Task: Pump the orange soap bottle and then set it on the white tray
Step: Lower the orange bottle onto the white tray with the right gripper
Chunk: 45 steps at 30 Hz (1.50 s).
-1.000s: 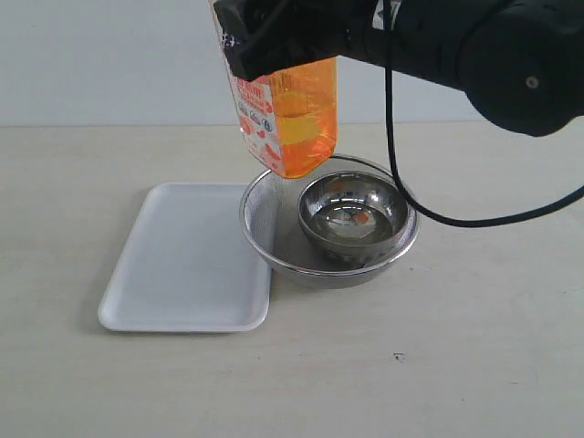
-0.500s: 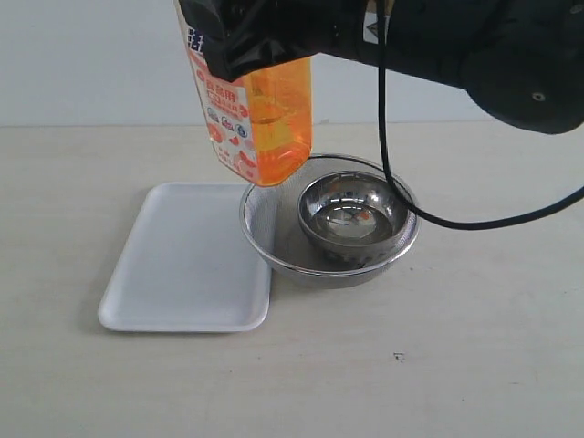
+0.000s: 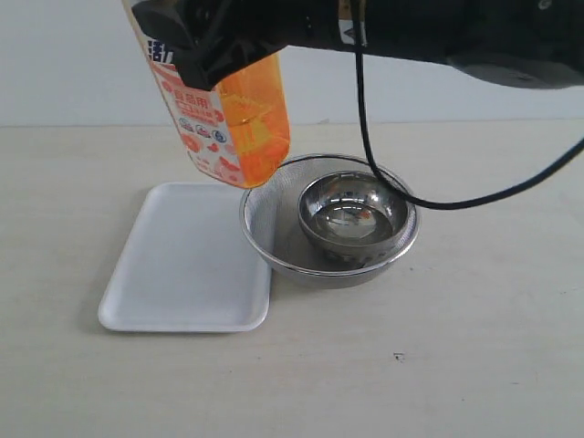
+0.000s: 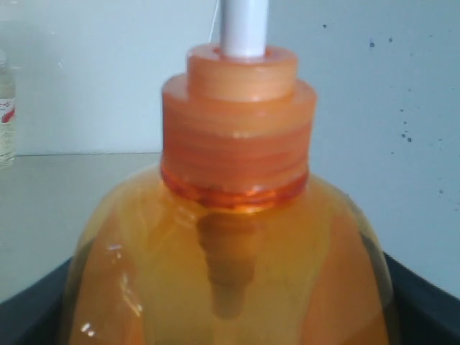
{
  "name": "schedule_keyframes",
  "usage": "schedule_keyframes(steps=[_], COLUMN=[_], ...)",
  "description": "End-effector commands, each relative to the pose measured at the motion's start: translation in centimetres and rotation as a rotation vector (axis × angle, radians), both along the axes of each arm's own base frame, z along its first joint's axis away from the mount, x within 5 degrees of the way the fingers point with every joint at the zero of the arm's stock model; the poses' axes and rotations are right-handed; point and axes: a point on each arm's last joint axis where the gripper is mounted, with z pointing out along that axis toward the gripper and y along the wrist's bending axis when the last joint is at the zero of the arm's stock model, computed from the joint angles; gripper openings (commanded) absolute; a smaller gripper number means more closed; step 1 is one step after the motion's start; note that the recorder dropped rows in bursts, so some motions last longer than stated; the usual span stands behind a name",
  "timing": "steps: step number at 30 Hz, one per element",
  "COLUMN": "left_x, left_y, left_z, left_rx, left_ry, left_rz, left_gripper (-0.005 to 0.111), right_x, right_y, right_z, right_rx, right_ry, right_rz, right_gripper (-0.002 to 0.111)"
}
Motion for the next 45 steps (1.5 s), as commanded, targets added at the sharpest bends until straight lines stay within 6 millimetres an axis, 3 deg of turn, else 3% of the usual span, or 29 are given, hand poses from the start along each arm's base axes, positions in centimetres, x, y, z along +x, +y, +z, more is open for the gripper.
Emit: schedule_keyframes(steps=[1,8,16,31,36,45], left_x=[0.0,0.0,0.0,0.0,0.0,0.0], left_y=[0.0,0.0,0.0,0.0,0.0,0.0], left_z=[0.0,0.0,0.0,0.0,0.0,0.0], left_rx=[-0.009,-0.009,-0.009,-0.009,-0.009,-0.009], left_ry=[0.000,0.000,0.000,0.000,0.000,0.000], left_rz=[-0.001,-0.001,-0.001,-0.001,-0.001,-0.001], left_gripper=[0.005,0.005,0.005,0.005,0.005,0.005], right_x=[0.7,2.0,4.3,5.6,6.6,7.9], right_y=[1.6,4.0,5.9,7.0,7.4,7.7], right_z=[0.7,-0.5,-2.8,-6.6,-9.0,-11.4], right_rx=[0.054,0.086,0.105,0.089,0.059,0.098], right_ry=[0.019,0.042,0.139,0.192,0.182,0.195], right_rz=[0.094,0.242,0.250,0.277,0.240,0.170], right_gripper=[0.000,0.000,0.000,0.000,0.000,0.000])
